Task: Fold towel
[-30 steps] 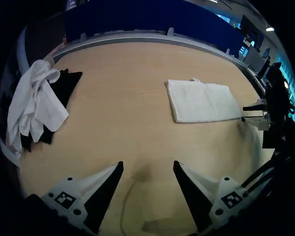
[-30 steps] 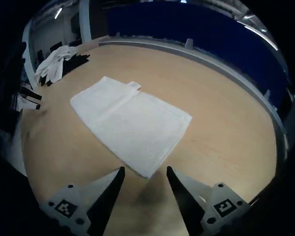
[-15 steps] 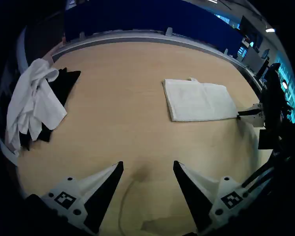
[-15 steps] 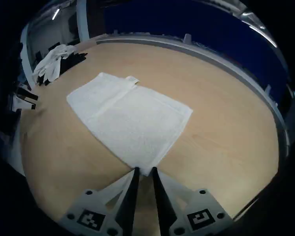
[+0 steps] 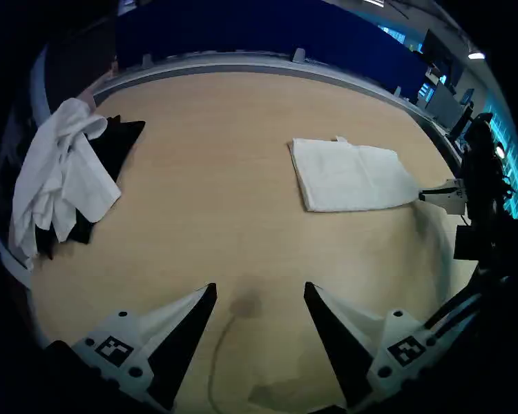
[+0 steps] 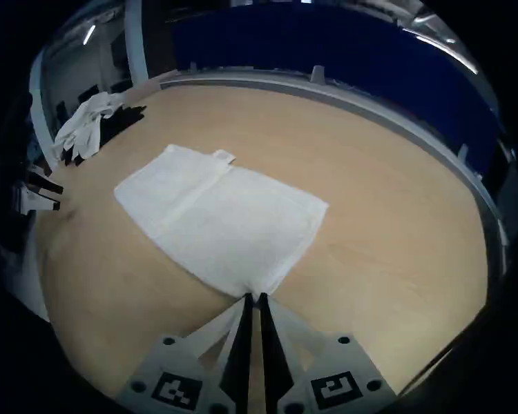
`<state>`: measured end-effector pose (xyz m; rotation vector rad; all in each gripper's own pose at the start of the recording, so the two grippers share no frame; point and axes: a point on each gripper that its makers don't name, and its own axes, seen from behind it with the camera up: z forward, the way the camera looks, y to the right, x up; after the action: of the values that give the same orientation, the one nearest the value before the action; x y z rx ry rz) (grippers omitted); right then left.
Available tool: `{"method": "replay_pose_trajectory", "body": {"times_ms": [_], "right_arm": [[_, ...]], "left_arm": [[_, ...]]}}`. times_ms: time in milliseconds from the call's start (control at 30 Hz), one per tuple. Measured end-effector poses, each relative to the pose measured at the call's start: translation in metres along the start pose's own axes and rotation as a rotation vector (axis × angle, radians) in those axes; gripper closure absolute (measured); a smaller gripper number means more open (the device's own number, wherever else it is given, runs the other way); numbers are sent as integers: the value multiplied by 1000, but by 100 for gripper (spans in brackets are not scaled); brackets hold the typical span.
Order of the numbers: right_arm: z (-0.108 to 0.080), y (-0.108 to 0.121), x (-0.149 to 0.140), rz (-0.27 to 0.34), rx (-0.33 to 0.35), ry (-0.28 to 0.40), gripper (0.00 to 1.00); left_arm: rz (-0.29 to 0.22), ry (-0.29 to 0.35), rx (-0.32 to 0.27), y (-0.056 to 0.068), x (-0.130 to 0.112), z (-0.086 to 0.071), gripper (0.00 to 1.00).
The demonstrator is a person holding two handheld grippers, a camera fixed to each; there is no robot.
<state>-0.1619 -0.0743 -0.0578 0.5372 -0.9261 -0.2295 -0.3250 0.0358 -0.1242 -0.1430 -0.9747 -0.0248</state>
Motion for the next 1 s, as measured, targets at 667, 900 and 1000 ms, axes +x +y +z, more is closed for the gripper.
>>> {"method": "replay_pose_trajectory", "body": {"times_ms": [667,900,1000], "right_arm": [[-30,-30,111,-158,14,129,93],[-24,-41,124,-193,22,124,93],[-20,-50,135,-209,32,130,93]], "left_arm": [[-2,45,-13,2,12,-18,6],[-5,54,-16,1,10,-24,6],[-11,58,-13,-1,8,-30,6]]}}
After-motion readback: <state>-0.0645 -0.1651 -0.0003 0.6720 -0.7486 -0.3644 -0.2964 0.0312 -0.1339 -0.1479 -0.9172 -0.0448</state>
